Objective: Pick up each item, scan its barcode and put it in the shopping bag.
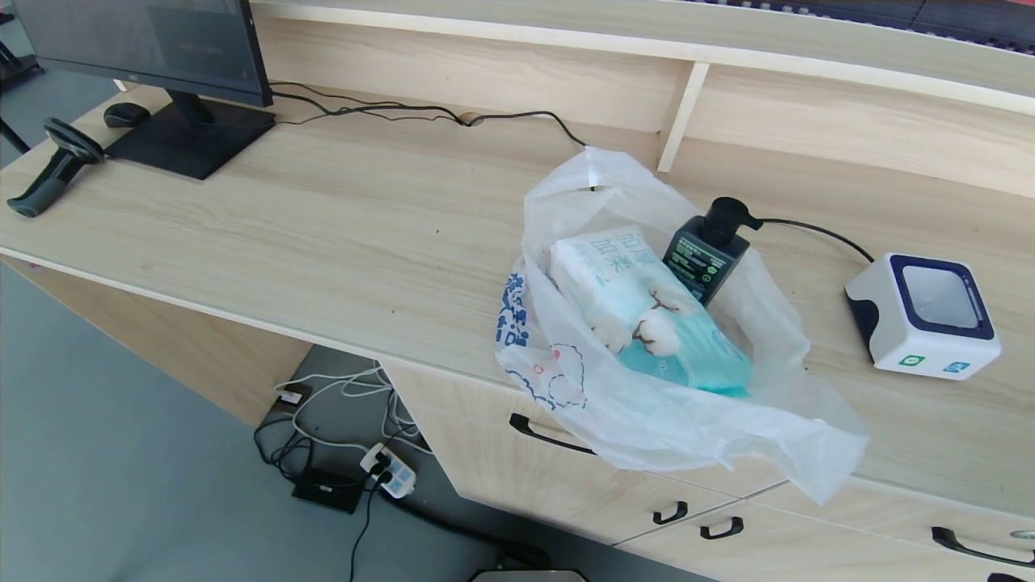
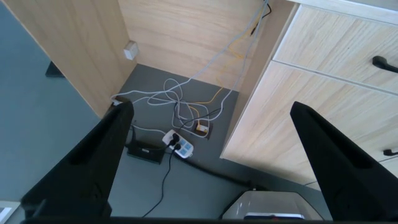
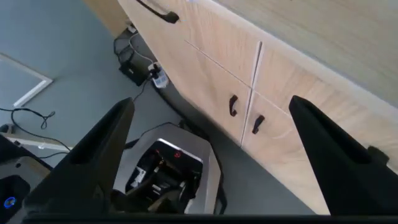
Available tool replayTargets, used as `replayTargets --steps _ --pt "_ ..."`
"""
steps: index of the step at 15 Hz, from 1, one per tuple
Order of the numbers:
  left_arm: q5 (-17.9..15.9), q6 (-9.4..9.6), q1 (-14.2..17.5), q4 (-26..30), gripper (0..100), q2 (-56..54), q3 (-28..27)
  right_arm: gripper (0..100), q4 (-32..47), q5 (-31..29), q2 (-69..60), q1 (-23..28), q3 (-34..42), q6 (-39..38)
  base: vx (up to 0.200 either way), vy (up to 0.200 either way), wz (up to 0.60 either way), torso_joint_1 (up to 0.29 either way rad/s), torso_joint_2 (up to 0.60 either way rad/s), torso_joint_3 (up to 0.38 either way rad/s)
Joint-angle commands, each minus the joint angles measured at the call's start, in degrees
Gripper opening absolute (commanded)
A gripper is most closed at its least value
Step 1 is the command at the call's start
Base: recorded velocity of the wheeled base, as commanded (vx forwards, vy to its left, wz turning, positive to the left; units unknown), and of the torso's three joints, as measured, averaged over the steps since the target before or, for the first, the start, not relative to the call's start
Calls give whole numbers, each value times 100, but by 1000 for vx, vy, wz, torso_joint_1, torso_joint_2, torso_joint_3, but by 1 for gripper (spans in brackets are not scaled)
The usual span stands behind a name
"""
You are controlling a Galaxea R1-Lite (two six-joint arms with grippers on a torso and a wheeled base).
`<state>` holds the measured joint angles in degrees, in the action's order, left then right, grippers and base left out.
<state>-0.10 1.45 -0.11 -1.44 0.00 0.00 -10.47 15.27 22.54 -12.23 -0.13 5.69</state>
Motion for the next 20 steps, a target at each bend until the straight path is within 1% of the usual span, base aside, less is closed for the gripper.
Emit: replayTargets --steps 1,2,3,4,6,7,8,9,10,11,12,13,15,20 --pt "1 -4 2 3 100 9 0 100 994 -279 -1700 247 -74 28 0 0 0 0 0 0" --pt "1 4 2 3 100 9 0 100 950 -693 -1700 317 -57 -103 0 0 0 0 0 0" --pt "1 -4 2 3 100 9 0 100 986 -1343 -1700 335 -66 -314 0 0 0 0 0 0" --pt "1 4 2 3 100 9 0 100 1012 -1519 -1692 317 13 -314 0 0 0 0 0 0" --pt "1 4 2 3 100 9 0 100 1003 -1510 -1472 256 13 -121 0 0 0 0 0 0" --pt "1 4 2 3 100 9 0 100 1003 -1519 -1481 300 13 -156 0 0 0 0 0 0" --pt "1 4 2 3 100 9 0 100 1021 -1580 -1472 537 13 -385 0 0 0 0 0 0" --pt "1 4 2 3 100 9 0 100 1021 -1607 -1410 1205 13 -631 0 0 0 0 0 0" --pt "1 -4 2 3 100 9 0 100 1021 -1607 -1463 1689 13 -525 0 0 0 0 0 0" --pt "1 4 2 3 100 9 0 100 1021 -1598 -1665 1548 13 -394 0 0 0 0 0 0" --pt "1 4 2 3 100 9 0 100 1021 -1589 -2017 1029 5 -437 0 0 0 0 0 0" --pt "1 -4 2 3 100 9 0 100 1030 -1598 -1990 1117 13 -578 0 0 0 0 0 0" --pt "1 4 2 3 100 9 0 100 1030 -1598 -2236 1196 13 -481 0 0 0 0 0 0" --pt "1 -4 2 3 100 9 0 100 1030 -1598 -2245 1196 13 -631 0 0 0 0 0 0"
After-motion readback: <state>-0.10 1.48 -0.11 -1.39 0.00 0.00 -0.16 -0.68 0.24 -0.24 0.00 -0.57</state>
